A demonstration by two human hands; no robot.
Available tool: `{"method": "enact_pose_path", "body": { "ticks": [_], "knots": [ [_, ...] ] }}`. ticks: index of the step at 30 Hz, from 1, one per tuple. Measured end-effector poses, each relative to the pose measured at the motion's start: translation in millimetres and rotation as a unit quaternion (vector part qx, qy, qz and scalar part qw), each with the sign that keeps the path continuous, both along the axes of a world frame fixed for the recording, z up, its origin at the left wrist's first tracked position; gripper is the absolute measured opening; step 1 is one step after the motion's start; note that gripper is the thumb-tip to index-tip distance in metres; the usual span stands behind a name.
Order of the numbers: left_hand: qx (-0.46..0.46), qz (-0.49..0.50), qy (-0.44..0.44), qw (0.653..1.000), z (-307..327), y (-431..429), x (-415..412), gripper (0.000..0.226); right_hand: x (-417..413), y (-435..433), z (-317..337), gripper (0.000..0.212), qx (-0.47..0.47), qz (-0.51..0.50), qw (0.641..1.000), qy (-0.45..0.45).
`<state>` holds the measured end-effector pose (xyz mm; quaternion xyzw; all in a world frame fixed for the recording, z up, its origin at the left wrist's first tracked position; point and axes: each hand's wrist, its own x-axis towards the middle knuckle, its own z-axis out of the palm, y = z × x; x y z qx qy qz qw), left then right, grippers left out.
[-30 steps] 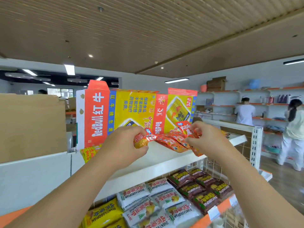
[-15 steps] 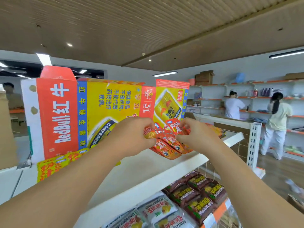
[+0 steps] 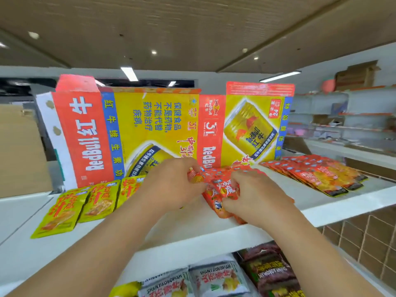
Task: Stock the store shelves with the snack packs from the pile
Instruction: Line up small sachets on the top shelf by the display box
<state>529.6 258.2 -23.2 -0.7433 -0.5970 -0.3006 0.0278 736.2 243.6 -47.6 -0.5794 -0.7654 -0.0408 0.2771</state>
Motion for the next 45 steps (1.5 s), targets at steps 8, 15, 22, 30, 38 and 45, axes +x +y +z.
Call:
{"method": "enact_pose_path", "body": {
  "ticks": [8,15,22,30,38,45],
  "knots": [
    [0.047,0.065,-0.024,0.996,-23.0,-13.6,11.4,0.03,-3.3,17.7,-18.6,0.037,0.061,0.036,0.997,-0.007],
    [0.042,0.076,-0.011,0.996,-28.1,-10.1,7.4,0.037,-6.2,23.6,-19.6,0.035,0.065,0.061,0.996,-0.014],
    [0.037,0.083,-0.003,0.996,-27.9,-9.1,6.8,0.049,-7.0,24.3,-20.4,0.038,0.063,0.073,0.995,-0.026],
    [0.035,0.072,-0.001,0.997,-28.5,-11.3,5.5,0.044,-6.9,21.1,-20.2,0.04,0.053,0.064,0.996,-0.023],
    [0.044,0.067,-0.023,0.997,-27.3,-14.0,3.8,0.03,-6.3,19.3,-19.9,0.043,0.036,0.042,0.998,0.002],
    [0.083,0.065,-0.048,0.993,-24.4,-17.5,7.7,0.032,-12.9,13.9,-4.7,0.014,0.085,0.118,0.989,0.035]
  ]
}}
